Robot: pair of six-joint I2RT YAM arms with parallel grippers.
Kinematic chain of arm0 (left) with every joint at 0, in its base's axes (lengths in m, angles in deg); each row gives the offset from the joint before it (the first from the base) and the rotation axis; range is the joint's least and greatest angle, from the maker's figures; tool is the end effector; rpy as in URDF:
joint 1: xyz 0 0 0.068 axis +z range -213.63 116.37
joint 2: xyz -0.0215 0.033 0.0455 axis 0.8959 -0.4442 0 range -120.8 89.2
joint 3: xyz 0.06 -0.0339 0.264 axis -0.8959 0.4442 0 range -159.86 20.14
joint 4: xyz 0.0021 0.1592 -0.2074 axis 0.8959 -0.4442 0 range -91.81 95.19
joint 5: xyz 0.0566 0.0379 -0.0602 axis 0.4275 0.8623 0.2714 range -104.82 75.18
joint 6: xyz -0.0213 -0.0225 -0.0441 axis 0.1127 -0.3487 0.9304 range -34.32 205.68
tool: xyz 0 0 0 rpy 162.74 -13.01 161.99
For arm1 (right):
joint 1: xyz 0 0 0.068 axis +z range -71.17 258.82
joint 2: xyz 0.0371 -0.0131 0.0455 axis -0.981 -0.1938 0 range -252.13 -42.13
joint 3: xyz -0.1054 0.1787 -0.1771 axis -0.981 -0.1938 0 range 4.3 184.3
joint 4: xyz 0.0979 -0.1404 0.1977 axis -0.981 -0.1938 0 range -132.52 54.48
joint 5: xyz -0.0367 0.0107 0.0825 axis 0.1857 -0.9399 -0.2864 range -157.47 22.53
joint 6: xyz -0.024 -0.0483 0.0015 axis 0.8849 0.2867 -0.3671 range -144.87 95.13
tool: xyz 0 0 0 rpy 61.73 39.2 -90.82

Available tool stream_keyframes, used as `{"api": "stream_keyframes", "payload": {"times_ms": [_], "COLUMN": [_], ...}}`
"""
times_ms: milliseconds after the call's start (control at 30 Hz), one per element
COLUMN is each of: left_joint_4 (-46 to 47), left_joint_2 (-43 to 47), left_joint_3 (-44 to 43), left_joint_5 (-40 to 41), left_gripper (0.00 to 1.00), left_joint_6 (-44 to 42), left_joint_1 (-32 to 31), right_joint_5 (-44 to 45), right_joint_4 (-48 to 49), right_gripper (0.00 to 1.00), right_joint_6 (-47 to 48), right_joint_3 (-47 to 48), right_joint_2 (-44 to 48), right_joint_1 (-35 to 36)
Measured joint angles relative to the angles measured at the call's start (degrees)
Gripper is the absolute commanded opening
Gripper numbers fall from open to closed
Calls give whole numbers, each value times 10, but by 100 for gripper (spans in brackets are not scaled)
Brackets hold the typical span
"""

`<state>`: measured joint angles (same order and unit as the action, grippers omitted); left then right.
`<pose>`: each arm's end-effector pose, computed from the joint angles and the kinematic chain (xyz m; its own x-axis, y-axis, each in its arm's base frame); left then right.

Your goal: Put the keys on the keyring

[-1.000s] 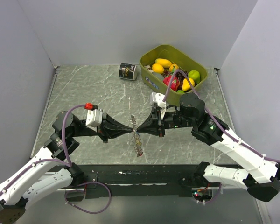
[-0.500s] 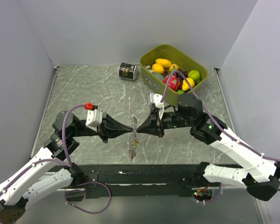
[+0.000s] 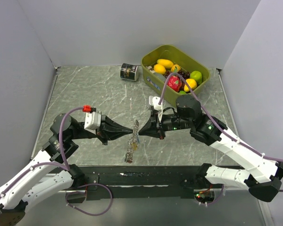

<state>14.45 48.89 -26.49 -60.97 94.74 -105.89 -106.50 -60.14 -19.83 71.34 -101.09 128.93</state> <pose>0.0942 -0.1202 0.3974 0.0420 -0.1856 -0.9817 0.9991 0.0165 0.0396 0.1210 0.1798 0.4046 -0.0955 -0.2206 -0.9707 -0.9954 0.0158 0.0943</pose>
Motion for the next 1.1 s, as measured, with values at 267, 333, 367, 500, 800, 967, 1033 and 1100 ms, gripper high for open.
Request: {"api": "stream_keyframes", "payload": {"times_ms": [267,333,367,500,800,967,1033,1100], "left_joint_4": [-6,-7,-7,-9,-25,-38,-41,-41], "left_joint_2": [5,5,6,11,24,23,9,-20], "left_joint_3": [0,0,0,0,0,23,33,38], "left_joint_5": [2,4,5,10,43,92,114,136], "left_gripper": [1,1,1,1,1,1,1,1], "left_joint_6": [-4,-4,-4,-7,-20,-24,-24,-23], "left_joint_1": [0,0,0,0,-1,-1,-1,-1], "right_joint_5": [35,44,50,68,96,108,113,118], "right_joint_4": [-5,-3,-3,7,38,49,49,50], "right_gripper": [38,53,56,72,100,100,100,100], "right_joint_6": [6,5,5,1,-15,-24,-26,-27], "right_joint_3": [-18,-25,-29,-42,-52,-72,-78,-83], "right_joint_2": [6,12,16,38,49,56,61,68], "right_joint_1": [0,0,0,0,0,0,0,0]}}
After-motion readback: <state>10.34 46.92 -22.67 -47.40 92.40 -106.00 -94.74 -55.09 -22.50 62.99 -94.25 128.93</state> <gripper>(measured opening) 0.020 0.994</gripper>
